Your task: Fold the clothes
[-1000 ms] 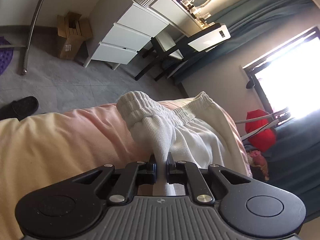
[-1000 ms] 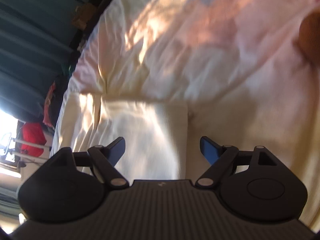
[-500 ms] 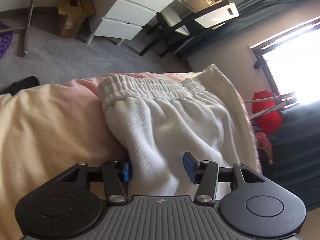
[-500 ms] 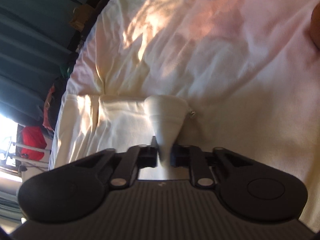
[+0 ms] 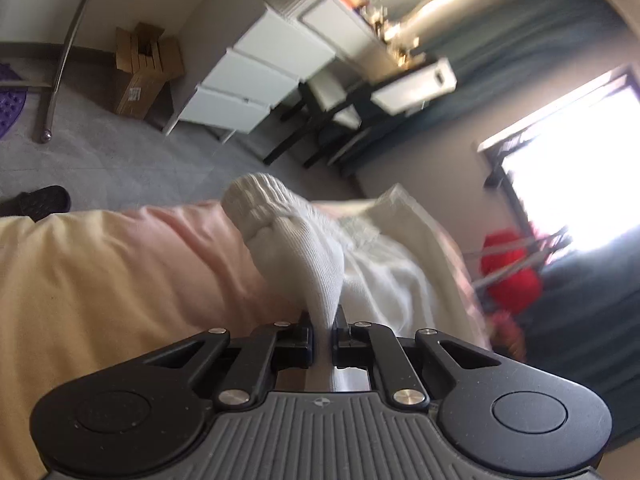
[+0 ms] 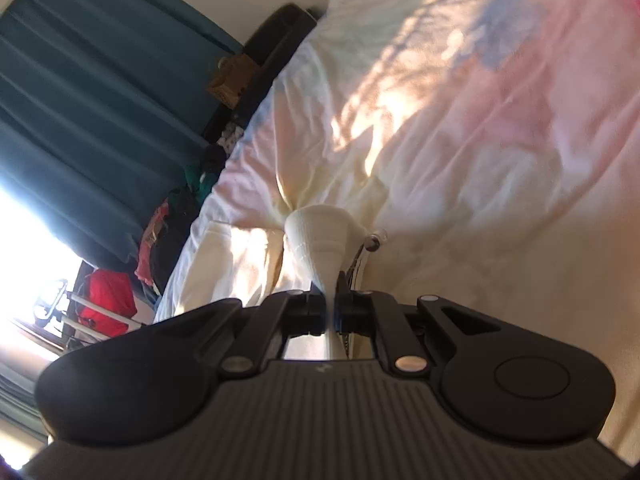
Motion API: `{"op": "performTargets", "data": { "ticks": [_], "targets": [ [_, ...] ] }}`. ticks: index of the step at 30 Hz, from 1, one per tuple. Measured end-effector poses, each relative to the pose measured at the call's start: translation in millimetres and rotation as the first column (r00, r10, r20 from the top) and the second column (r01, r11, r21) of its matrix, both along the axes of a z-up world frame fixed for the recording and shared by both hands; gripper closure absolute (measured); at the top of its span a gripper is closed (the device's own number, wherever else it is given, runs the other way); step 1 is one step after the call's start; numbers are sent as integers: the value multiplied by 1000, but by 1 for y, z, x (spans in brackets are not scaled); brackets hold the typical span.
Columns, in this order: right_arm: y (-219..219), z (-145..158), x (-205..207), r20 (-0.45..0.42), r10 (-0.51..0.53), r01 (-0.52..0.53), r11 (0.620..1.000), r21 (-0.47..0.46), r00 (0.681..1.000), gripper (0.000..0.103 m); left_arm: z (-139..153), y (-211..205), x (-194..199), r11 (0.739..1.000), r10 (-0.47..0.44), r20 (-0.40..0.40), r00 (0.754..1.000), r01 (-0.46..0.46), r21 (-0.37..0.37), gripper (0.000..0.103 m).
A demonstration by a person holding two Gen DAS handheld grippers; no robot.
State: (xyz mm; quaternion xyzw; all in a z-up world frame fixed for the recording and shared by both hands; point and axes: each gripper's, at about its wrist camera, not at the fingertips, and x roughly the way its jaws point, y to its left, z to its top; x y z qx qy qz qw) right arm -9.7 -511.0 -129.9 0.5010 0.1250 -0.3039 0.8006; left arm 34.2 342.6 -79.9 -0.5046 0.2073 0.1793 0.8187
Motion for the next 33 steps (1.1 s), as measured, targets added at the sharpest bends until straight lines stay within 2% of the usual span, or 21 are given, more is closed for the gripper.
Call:
{"op": "performTargets", "data": {
  "ticks": [2, 5, 8, 14, 18, 20, 23, 25, 27, 33],
  "targets": [
    [4, 9, -4, 22, -4, 5, 999, -52, 1000, 97, 3, 0, -9, 999, 46, 48, 998, -45, -17, 95],
    [8, 31, 3, -9, 19, -20, 986, -167, 1000, 97, 18, -1, -9, 997, 51, 84, 995, -55, 55, 97],
    [5, 45, 9, 4, 14, -13, 984, -177, 1000, 97, 35, 1, 1, 996, 31, 151, 988, -44, 77, 97],
    [-5, 69, 63, -26, 47, -52, 974, -219, 999, 97, 77, -17, 80, 988, 31, 134, 990, -50, 143, 97],
    [-16, 81, 126, -42, 53, -62, 970, -236, 998, 97, 105, -30, 133, 981, 32, 123, 992, -55, 186, 97],
    [-22, 84, 159, -51, 52, -63, 968, -243, 997, 97, 115, -39, 174, 975, 42, 105, 994, -64, 212, 97],
    [-33, 79, 213, -62, 59, -73, 966, -249, 996, 97, 120, -57, 237, 960, 38, 61, 997, -54, 274, 97],
    [-42, 70, 250, -74, 70, -87, 964, -251, 995, 97, 116, -74, 282, 936, 35, 12, 999, -37, 351, 97],
    [-51, 54, 286, -89, 79, -99, 965, -244, 993, 97, 104, -92, 323, 910, 42, -32, 999, -25, 413, 97],
    [-67, 3, 384, -163, 106, -144, 959, -245, 981, 97, 61, -129, 420, 868, 76, -151, 986, 9, 496, 96]
  ]
}}
